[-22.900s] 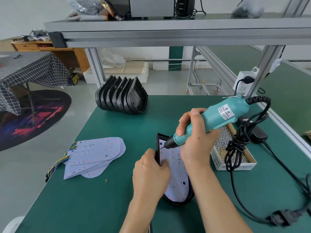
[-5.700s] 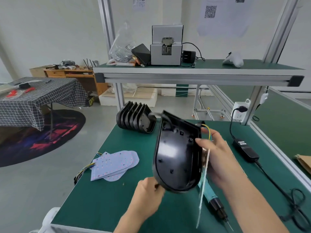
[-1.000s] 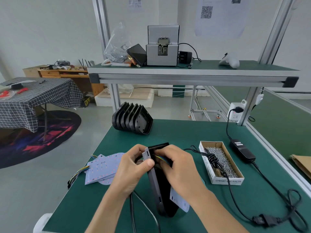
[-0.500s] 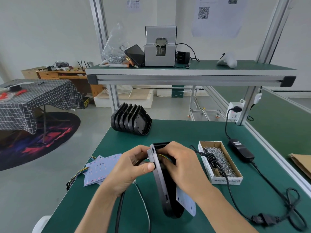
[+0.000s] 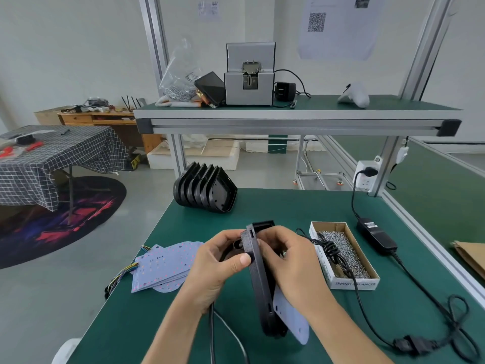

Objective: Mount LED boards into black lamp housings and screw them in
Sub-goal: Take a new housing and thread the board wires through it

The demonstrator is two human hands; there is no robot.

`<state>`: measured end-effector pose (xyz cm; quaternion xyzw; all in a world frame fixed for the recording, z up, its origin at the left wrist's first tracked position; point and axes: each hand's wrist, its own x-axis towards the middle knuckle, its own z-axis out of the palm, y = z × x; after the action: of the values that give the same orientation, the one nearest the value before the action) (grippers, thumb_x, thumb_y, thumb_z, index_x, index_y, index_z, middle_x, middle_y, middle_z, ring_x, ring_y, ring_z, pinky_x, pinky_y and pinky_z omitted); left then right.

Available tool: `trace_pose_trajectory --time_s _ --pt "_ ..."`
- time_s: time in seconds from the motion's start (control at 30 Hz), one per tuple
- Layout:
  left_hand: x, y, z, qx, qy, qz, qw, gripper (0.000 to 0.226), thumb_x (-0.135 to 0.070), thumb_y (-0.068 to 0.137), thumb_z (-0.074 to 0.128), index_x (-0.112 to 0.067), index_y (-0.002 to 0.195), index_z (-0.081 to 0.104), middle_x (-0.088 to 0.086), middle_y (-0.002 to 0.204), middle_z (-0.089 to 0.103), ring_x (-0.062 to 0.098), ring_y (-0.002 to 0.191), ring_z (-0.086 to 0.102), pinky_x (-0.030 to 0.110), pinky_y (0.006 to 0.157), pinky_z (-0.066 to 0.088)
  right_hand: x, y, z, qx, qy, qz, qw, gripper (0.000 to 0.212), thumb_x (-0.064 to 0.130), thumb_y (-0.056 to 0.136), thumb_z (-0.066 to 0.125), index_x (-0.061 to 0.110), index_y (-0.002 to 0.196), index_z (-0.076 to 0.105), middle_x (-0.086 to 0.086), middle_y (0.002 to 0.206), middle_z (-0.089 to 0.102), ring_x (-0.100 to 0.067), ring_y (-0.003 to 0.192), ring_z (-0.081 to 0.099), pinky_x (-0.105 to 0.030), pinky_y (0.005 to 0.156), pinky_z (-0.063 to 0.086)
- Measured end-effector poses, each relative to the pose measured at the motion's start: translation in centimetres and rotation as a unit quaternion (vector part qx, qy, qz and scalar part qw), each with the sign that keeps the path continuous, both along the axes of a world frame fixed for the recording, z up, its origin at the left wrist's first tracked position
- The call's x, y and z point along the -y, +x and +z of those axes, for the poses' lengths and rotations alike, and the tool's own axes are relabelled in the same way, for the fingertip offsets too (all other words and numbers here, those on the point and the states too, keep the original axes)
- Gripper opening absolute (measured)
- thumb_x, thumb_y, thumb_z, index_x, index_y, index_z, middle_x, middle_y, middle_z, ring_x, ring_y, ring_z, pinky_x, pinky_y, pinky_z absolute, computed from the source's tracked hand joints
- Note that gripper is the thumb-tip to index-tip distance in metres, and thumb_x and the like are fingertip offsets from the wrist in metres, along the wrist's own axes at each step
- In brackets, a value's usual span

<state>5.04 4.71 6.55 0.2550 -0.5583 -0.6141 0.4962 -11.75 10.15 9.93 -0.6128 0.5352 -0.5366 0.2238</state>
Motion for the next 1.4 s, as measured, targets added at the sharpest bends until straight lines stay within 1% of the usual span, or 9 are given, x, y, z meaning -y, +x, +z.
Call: trace_pose_trajectory --time_s 0.17,0.33,0.43,0.53,0.67,0.93,1.13,1.3,1.4 --pt "-0.3 -0.1 -0.4 -0.051 0.034 0.024 0.998 0.062 -0.047 0.069 0.094 -0.010 0.115 0.076 0.021 0.121 0.073 0.030 0.111 0.072 0.032 0.092 0.057 0.1 0.2 0.1 -0.027 0.023 0.019 0.999 0.012 0.026 0.099 0.071 0.033 0.094 0.080 0.015 0.095 0.067 -0.006 0.094 0.066 -0.019 0.080 0.050" --pt "-0.2 -0.5 -0.3 -0.143 0.107 0.076 0.981 0.015 -0.009 0.085 0.077 -0.002 0.098 0.074 0.017 0.100 0.072 0.018 0.088 0.072 0.023 0.079 0.060 0.0 -0.4 -0.5 0.003 0.010 0.005 1.000 0.005 0.034 0.088 0.077 0.031 0.086 0.073 0.012 0.095 0.061 -0.012 0.095 0.061 -0.025 0.080 0.047" --pt "0.2 -1.0 0.0 -0.162 0.136 0.087 0.974 0.016 -0.010 0.083 0.069 -0.001 0.096 0.073 0.011 0.094 0.073 0.012 0.075 0.068 0.018 0.070 0.059 0.0 -0.9 -1.0 -0.060 -0.031 -0.103 0.992 0.052 0.059 0.071 0.076 0.038 0.114 0.057 0.026 0.119 0.047 -0.003 0.118 0.050 -0.023 0.097 0.042" --pt "0.3 -1.5 0.3 -0.133 0.146 0.090 0.976 0.017 -0.016 0.083 0.072 -0.005 0.096 0.075 0.011 0.096 0.073 0.011 0.069 0.063 0.020 0.068 0.060 0.7 -1.9 -0.8 -0.123 -0.025 0.035 0.991 0.073 0.040 0.085 0.077 0.041 0.150 0.046 0.014 0.158 0.028 0.001 0.151 0.024 -0.018 0.120 0.024" --pt "1.0 -1.1 0.1 -0.132 0.194 0.174 0.956 0.013 -0.011 0.092 0.073 -0.005 0.103 0.073 0.012 0.092 0.076 0.020 0.075 0.071 0.031 0.071 0.061 1.6 -3.3 0.3 -0.117 -0.011 0.071 0.991 0.031 0.007 0.096 0.067 0.030 0.115 0.074 0.017 0.118 0.063 -0.007 0.119 0.059 -0.021 0.100 0.044" --pt "1.5 -0.2 -0.6 0.019 0.178 0.173 0.968 0.021 0.009 0.090 0.065 -0.003 0.104 0.075 0.019 0.093 0.077 0.026 0.068 0.072 0.034 0.059 0.058 3.0 -3.3 2.2 0.016 0.137 0.069 0.988 0.040 -0.001 0.097 0.052 0.030 0.091 0.076 0.006 0.098 0.075 -0.010 0.094 0.069 -0.031 0.088 0.051" --pt "0.0 -0.6 -1.8 -0.012 0.200 -0.023 0.979 0.029 -0.019 0.105 0.055 -0.004 0.124 0.071 0.030 0.127 0.068 0.039 0.108 0.068 0.051 0.094 0.054 3.5 -3.4 1.7 0.248 0.221 0.026 0.943 0.038 -0.005 0.095 0.048 0.019 0.085 0.075 -0.006 0.081 0.074 -0.020 0.074 0.066 -0.028 0.065 0.051" --pt "-1.0 -1.0 -2.5 -0.025 0.214 -0.074 0.974 0.088 -0.081 0.084 0.053 -0.017 0.143 0.060 0.027 0.141 0.058 0.038 0.118 0.059 0.049 0.100 0.049 3.9 -4.1 0.4 0.269 0.248 -0.036 0.930 0.030 -0.002 0.097 0.047 0.011 0.094 0.074 -0.004 0.076 0.074 -0.023 0.073 0.067 -0.029 0.065 0.047" --pt "-1.7 -1.8 -3.3 -0.019 0.149 -0.077 0.986 0.057 -0.059 0.100 0.058 -0.027 0.147 0.054 0.020 0.143 0.061 0.042 0.128 0.059 0.055 0.110 0.043 4.3 -4.1 -0.2 0.237 0.250 -0.066 0.936 0.027 0.001 0.099 0.047 0.010 0.097 0.073 -0.007 0.084 0.074 -0.022 0.074 0.067 -0.030 0.066 0.048"
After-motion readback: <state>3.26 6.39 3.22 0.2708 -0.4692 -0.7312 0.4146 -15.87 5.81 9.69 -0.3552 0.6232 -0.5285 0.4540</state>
